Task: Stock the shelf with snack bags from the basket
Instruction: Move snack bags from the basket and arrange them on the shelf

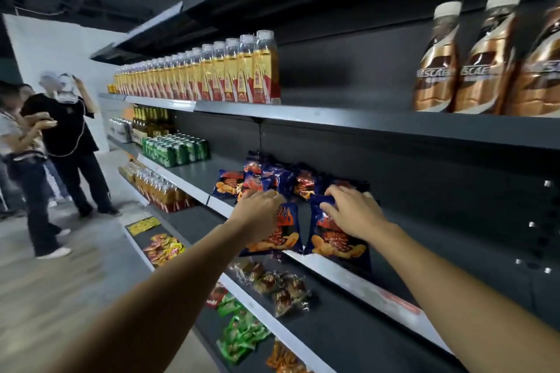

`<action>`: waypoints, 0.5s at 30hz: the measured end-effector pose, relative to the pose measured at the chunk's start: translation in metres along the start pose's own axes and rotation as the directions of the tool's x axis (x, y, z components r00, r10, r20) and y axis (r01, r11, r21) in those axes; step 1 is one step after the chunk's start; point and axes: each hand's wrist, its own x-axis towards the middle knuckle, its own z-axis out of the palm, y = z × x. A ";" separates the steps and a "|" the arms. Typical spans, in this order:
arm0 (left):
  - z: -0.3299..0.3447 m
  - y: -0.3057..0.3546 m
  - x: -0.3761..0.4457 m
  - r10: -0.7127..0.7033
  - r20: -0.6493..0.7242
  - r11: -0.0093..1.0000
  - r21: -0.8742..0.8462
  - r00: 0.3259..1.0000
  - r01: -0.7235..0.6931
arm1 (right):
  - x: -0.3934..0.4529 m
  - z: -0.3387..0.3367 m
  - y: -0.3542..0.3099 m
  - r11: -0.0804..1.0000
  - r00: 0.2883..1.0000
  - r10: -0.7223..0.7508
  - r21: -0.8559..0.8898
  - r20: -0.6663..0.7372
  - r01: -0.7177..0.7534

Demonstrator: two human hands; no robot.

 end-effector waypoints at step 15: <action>0.105 -0.085 0.186 0.226 0.044 0.972 -0.076 0.973 -0.223 | 0.126 0.070 0.042 0.957 0.959 0.276 -0.108 0.064 -0.268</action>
